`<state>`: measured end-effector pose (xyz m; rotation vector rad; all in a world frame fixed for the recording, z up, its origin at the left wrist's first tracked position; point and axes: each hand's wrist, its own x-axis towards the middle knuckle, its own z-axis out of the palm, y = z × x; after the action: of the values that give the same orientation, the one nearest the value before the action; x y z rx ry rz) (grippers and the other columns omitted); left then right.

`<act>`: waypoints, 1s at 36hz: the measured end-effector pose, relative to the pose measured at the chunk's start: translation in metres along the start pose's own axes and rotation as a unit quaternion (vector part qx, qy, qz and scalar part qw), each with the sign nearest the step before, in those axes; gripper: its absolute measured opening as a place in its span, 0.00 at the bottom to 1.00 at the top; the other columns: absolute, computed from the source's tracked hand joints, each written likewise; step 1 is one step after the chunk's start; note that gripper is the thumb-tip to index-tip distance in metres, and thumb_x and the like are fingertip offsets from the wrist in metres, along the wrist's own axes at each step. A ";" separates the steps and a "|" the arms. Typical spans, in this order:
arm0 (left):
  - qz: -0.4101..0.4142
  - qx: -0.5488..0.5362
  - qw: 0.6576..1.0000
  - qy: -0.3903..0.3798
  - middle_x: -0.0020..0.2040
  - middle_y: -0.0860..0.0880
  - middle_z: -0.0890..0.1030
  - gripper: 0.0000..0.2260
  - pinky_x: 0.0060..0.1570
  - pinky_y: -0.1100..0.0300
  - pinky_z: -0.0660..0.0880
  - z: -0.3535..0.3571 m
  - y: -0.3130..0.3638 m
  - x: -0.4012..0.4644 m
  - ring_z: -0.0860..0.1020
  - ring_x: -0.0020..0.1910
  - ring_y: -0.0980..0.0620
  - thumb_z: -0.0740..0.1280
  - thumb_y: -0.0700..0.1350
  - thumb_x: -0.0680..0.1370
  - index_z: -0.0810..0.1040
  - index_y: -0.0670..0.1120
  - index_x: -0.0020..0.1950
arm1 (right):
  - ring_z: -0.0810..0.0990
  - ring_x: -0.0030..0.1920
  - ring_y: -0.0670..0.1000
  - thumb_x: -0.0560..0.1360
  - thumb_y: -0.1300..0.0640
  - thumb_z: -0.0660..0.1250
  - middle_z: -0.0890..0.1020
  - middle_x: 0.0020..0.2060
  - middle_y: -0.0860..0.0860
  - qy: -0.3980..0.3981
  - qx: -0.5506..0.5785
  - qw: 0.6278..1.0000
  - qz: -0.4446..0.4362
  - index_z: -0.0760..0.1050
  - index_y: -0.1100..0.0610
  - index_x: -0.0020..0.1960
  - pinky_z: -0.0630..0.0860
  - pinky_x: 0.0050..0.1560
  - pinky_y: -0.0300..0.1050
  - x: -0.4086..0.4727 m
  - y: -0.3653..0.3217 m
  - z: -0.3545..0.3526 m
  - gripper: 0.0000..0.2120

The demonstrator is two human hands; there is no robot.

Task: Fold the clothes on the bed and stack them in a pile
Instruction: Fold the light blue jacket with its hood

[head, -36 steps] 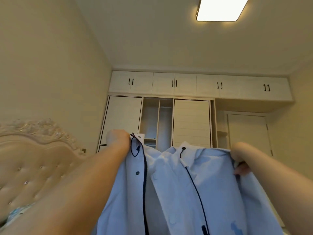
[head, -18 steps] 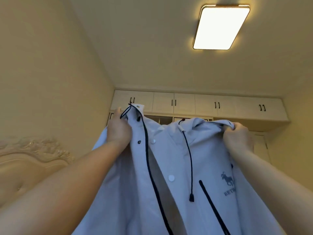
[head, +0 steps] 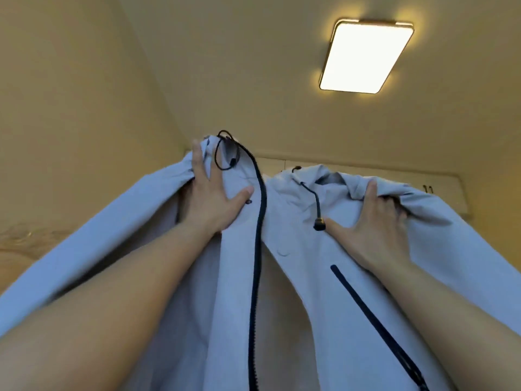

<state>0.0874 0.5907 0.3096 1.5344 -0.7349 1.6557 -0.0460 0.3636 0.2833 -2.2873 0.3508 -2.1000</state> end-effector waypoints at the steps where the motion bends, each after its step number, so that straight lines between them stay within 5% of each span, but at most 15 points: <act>1: -0.015 0.001 1.000 -0.013 0.77 0.47 0.34 0.45 0.69 0.54 0.59 0.011 -0.007 -0.020 0.48 0.77 0.46 0.68 0.61 0.73 0.42 0.52 0.78 | 0.59 0.71 0.57 0.62 0.24 0.59 0.65 0.70 0.57 -0.018 -0.005 1.000 0.009 0.44 0.57 0.76 0.55 0.71 0.56 -0.014 0.005 0.012 0.56; 6: -0.039 0.005 0.998 -0.050 0.77 0.49 0.36 0.46 0.68 0.58 0.60 0.067 -0.049 -0.107 0.51 0.77 0.48 0.67 0.63 0.71 0.43 0.51 0.79 | 0.56 0.70 0.56 0.59 0.23 0.57 0.62 0.71 0.56 -0.069 -0.036 0.997 0.009 0.40 0.55 0.76 0.54 0.71 0.56 -0.077 0.037 0.081 0.58; 10: 0.018 0.020 1.000 -0.012 0.78 0.40 0.42 0.47 0.62 0.59 0.60 0.127 -0.093 -0.137 0.53 0.76 0.43 0.64 0.66 0.68 0.46 0.48 0.79 | 0.57 0.70 0.57 0.58 0.21 0.55 0.61 0.72 0.57 -0.062 -0.015 0.998 0.020 0.43 0.52 0.75 0.57 0.68 0.60 -0.097 0.071 0.159 0.57; 13: 0.029 0.094 0.990 -0.099 0.78 0.39 0.41 0.50 0.68 0.51 0.63 0.194 -0.150 -0.144 0.50 0.77 0.40 0.72 0.61 0.68 0.46 0.45 0.79 | 0.54 0.72 0.57 0.62 0.24 0.62 0.57 0.74 0.56 -0.101 -0.021 0.994 0.030 0.41 0.54 0.76 0.55 0.71 0.60 -0.085 0.085 0.251 0.57; 17: -0.151 0.168 0.921 -0.317 0.76 0.47 0.29 0.49 0.70 0.47 0.62 0.313 -0.219 -0.184 0.53 0.76 0.41 0.69 0.62 0.71 0.38 0.52 0.78 | 0.45 0.77 0.57 0.71 0.32 0.63 0.44 0.78 0.53 -0.337 -0.009 0.935 0.105 0.34 0.54 0.77 0.52 0.74 0.59 -0.093 0.118 0.394 0.53; 19: -0.264 0.076 0.884 -0.377 0.77 0.47 0.34 0.41 0.73 0.43 0.52 0.373 -0.235 -0.241 0.46 0.77 0.43 0.63 0.64 0.75 0.43 0.52 0.79 | 0.49 0.77 0.58 0.73 0.30 0.57 0.48 0.78 0.53 -0.436 0.012 0.890 0.131 0.40 0.50 0.78 0.53 0.73 0.61 -0.132 0.130 0.465 0.45; 22: -0.306 0.088 0.787 -0.528 0.79 0.49 0.40 0.35 0.72 0.37 0.45 0.420 -0.254 -0.384 0.44 0.77 0.45 0.52 0.67 0.77 0.44 0.53 0.79 | 0.55 0.74 0.59 0.74 0.30 0.51 0.57 0.75 0.52 -0.572 -0.009 0.815 0.089 0.53 0.47 0.76 0.56 0.69 0.66 -0.249 0.136 0.538 0.37; 25: -0.307 0.160 0.697 -0.628 0.79 0.49 0.42 0.35 0.72 0.38 0.43 0.405 -0.261 -0.558 0.45 0.77 0.44 0.46 0.69 0.77 0.44 0.52 0.79 | 0.51 0.75 0.56 0.75 0.30 0.47 0.55 0.75 0.49 -0.683 -0.061 0.722 0.096 0.54 0.45 0.74 0.54 0.67 0.69 -0.397 0.167 0.556 0.32; 30: -0.249 0.220 0.700 -0.632 0.79 0.50 0.51 0.33 0.73 0.47 0.46 0.392 -0.249 -0.654 0.49 0.77 0.48 0.45 0.65 0.79 0.49 0.47 0.79 | 0.55 0.75 0.51 0.77 0.38 0.45 0.59 0.75 0.48 -0.620 -0.085 0.777 0.077 0.57 0.45 0.74 0.50 0.71 0.61 -0.499 0.199 0.547 0.28; 36: -0.248 0.203 0.660 -0.680 0.79 0.50 0.45 0.31 0.74 0.47 0.41 0.367 -0.226 -0.651 0.43 0.77 0.49 0.42 0.63 0.80 0.44 0.49 0.79 | 0.45 0.77 0.54 0.80 0.40 0.43 0.48 0.78 0.51 -0.640 -0.087 0.760 0.071 0.49 0.48 0.78 0.45 0.73 0.57 -0.510 0.196 0.518 0.28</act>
<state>0.4806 0.3237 -0.3095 2.9188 -0.4882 -0.0469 0.3977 0.1904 -0.2991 -2.9601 0.5743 -0.0954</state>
